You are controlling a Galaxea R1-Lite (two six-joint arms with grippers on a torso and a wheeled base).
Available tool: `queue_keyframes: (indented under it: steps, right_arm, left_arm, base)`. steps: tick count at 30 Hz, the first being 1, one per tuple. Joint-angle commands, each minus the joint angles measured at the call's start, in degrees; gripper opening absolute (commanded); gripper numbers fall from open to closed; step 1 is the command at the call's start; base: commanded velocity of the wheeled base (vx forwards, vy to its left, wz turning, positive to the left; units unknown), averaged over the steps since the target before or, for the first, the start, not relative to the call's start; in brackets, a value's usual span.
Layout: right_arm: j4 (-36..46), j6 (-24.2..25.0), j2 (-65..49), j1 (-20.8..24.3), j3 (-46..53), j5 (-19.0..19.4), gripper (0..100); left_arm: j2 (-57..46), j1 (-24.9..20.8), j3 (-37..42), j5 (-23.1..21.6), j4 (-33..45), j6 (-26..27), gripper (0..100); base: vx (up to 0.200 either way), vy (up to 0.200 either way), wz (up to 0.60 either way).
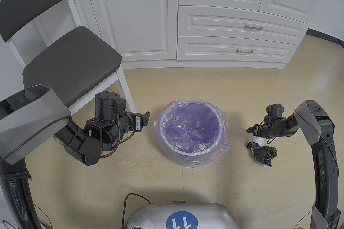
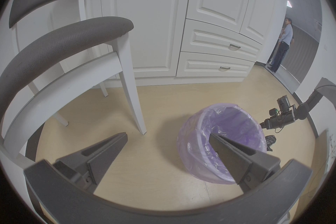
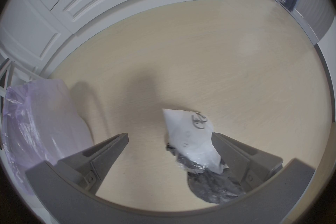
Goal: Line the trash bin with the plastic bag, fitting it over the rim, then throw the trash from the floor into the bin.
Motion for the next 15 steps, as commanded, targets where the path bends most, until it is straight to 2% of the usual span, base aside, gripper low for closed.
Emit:
queue_keyframes:
  steps: [1,9,15]
  right_arm:
    - [-0.6,0.0,-2.6,1.7,1.4,-0.2,100]
    - [-11.8,0.2,-6.7,5.9,10.1,0.2,100]
    - [-13.1,3.0,-9.7,8.2,12.9,0.3,100]
  left_arm:
    - [0.7,0.1,-0.1,0.0,0.0,0.1,100]
    - [1.2,0.0,-0.1,0.0,0.0,0.2,100]
    - [0.4,0.0,0.4,0.0,0.0,0.3,100]
  base:
    - [0.000,0.000,0.00]
    - [0.000,0.000,0.00]
    - [0.000,0.000,0.00]
